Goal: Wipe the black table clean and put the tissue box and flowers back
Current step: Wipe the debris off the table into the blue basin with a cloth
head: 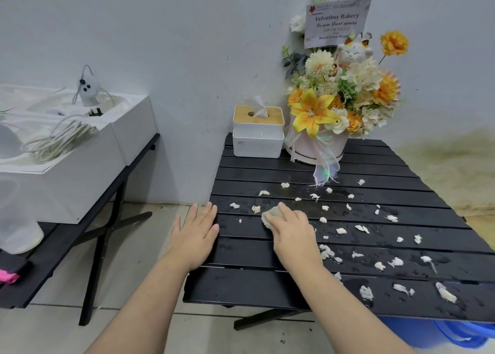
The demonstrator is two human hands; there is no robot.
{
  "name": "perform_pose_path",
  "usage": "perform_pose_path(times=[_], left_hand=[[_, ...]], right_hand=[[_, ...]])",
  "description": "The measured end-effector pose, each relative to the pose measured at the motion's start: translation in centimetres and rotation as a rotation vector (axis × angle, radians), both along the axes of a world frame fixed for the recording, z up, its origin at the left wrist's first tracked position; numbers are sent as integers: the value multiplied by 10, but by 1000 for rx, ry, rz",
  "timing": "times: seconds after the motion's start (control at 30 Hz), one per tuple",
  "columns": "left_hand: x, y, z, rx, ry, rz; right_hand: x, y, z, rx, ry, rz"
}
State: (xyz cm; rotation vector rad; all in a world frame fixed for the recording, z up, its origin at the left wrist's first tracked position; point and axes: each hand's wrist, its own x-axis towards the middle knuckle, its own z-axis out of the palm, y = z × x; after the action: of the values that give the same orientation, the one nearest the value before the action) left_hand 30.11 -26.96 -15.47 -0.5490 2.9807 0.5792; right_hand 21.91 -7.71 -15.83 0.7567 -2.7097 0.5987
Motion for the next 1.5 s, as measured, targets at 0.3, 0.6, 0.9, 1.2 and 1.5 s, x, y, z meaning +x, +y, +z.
perform_pose_path(times=[0.3,0.6,0.9,1.2,1.5], left_hand=[[-6,3,-10,-14,27,66],[-7,4,-8,-35,16,52],[-6,3,-9,0,34,47],[-7,5,0,-172,-15,0],[47,75,1,-2,130,-99]], right_hand=[[-12,-106,9,23,-26,84],[-59,-1,-1,109,42,-291],[5,-90,8,156,17,19],[-52,13,7,127,16,-235],[36,-16,5,142,69,49]])
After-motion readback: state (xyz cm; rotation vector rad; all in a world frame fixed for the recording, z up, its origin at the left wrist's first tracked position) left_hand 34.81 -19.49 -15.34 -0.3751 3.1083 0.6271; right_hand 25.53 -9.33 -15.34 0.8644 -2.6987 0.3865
